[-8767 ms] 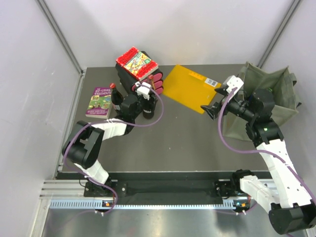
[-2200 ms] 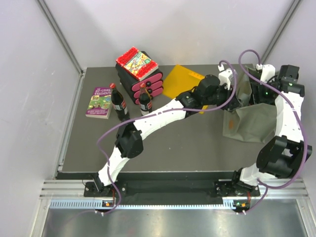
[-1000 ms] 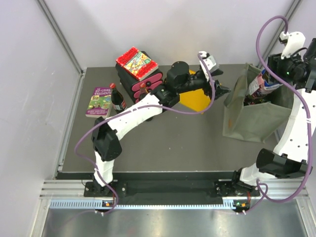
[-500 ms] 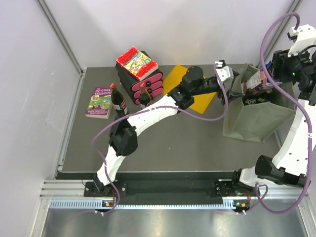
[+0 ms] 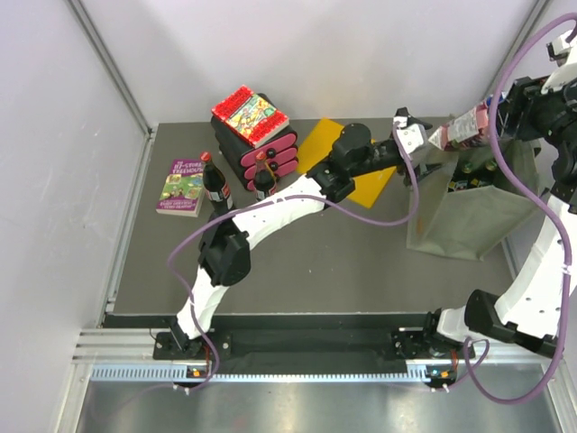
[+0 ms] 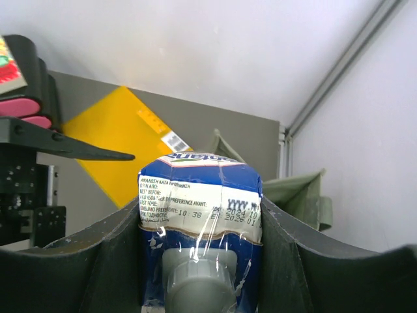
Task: Take the beverage out of the canvas bag
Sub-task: Place the drink at the center of the board.
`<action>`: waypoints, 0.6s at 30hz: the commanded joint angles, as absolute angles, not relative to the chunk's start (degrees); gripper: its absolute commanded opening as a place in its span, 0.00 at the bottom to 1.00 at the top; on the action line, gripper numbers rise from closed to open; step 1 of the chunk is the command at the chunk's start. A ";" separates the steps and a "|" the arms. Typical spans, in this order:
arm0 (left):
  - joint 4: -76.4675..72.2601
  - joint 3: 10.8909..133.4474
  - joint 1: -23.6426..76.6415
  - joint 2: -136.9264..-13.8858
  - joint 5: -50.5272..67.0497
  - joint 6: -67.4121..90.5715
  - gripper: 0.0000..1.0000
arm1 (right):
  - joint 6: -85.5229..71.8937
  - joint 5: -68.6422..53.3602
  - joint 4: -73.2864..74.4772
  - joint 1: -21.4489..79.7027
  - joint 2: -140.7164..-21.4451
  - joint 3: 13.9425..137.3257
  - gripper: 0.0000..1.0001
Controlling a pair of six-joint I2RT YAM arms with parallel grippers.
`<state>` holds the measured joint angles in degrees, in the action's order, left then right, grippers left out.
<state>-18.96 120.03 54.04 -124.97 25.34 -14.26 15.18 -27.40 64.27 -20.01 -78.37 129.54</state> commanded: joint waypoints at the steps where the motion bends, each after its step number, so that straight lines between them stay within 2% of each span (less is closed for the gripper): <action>1: -23.73 116.29 54.05 -116.39 23.30 -18.01 0.94 | 11.78 -35.59 40.08 -19.78 -72.86 135.88 0.00; 8: -24.09 105.40 54.05 -106.36 20.83 -20.91 0.94 | 5.90 -43.23 38.32 -19.78 -72.77 134.30 0.00; 13: -20.49 96.97 54.05 -97.66 20.65 -22.50 0.94 | 2.20 -49.48 37.09 -19.16 -72.33 128.33 0.00; 18: -14.24 92.74 54.05 -90.55 23.46 -14.25 0.94 | 5.69 -47.83 40.24 -12.67 -72.16 123.41 0.00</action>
<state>-18.11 95.94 54.04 -96.77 21.37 -19.46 4.91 -44.27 56.90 -17.58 -75.68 123.66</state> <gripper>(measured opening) 0.939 0.544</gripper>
